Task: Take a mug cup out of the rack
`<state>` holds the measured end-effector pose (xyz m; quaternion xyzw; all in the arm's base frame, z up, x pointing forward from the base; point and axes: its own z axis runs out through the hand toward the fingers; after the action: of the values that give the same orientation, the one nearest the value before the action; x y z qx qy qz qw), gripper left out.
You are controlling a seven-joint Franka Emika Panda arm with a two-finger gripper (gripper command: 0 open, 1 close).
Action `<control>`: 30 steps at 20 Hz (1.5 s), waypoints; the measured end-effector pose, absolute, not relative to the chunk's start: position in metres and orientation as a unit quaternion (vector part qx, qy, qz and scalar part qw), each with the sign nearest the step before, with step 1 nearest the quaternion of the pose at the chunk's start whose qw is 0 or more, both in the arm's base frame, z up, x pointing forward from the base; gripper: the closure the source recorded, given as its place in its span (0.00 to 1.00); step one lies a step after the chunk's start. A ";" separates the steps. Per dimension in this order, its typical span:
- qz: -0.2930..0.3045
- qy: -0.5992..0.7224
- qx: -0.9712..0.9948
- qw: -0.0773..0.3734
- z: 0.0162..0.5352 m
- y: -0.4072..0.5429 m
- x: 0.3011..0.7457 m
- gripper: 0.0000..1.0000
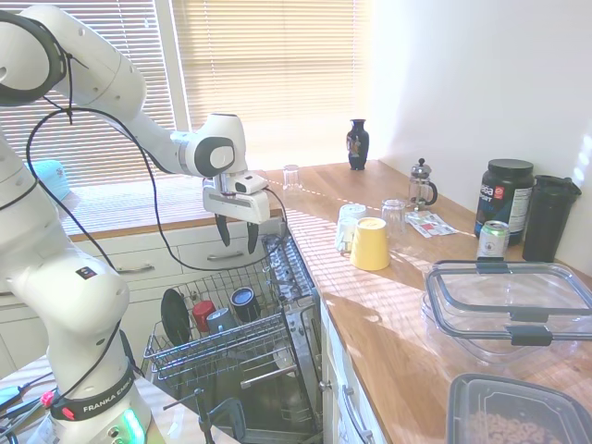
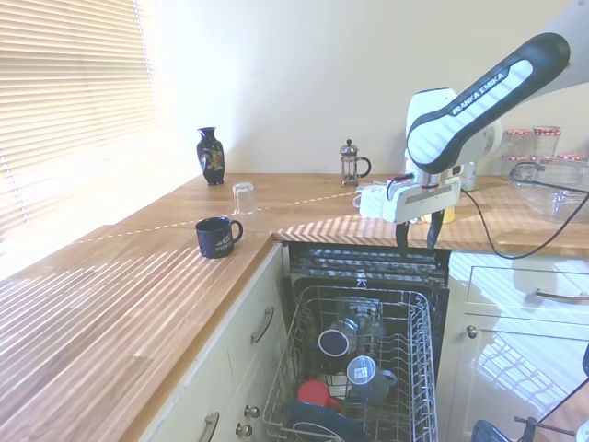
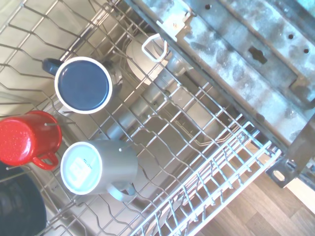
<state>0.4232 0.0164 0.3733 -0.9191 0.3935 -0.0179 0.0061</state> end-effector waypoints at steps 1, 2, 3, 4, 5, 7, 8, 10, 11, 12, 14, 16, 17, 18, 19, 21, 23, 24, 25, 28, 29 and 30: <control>-0.017 0.394 -0.919 0.006 0.373 0.016 0.423 0.00; -0.017 0.392 -0.920 0.005 0.372 0.018 0.423 0.00; -0.016 0.389 -0.921 0.001 0.369 0.023 0.422 0.00; -0.014 0.385 -0.923 -0.005 0.363 0.032 0.420 0.00; -0.010 0.377 -0.926 -0.010 0.354 0.045 0.416 0.00; -0.002 0.352 -0.936 -0.027 0.330 0.075 0.405 0.00; 0.001 0.340 -0.940 -0.037 0.318 0.087 0.400 0.00; 0.009 0.310 -0.949 -0.057 0.295 0.102 0.394 0.00; 0.012 0.294 -0.953 -0.068 0.283 0.104 0.392 0.00; 0.014 0.280 -0.957 -0.076 0.273 0.105 0.392 0.00; 0.016 0.251 -0.964 -0.089 0.252 0.108 0.394 0.00; 0.021 0.223 -0.970 -0.098 0.234 0.115 0.396 0.00; 0.023 0.206 -0.973 -0.105 0.226 0.121 0.398 0.00; 0.025 0.190 -0.975 -0.109 0.221 0.128 0.400 0.00; 0.026 0.176 -0.977 -0.113 0.216 0.136 0.404 0.00; 0.028 0.151 -0.981 -0.120 0.206 0.151 0.413 0.00; 0.033 0.128 -0.983 -0.130 0.191 0.162 0.420 0.00; 0.036 0.119 -0.983 -0.136 0.181 0.166 0.422 0.00; 0.040 0.110 -0.983 -0.141 0.172 0.170 0.423 0.00; 0.048 0.090 -0.983 -0.152 0.146 0.181 0.425 0.00; 0.049 0.083 -0.983 -0.154 0.137 0.184 0.424 0.00; 0.048 0.079 -0.983 -0.156 0.129 0.186 0.424 0.00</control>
<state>0.4240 0.1858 0.1290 -0.9834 0.0789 0.0480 -0.1562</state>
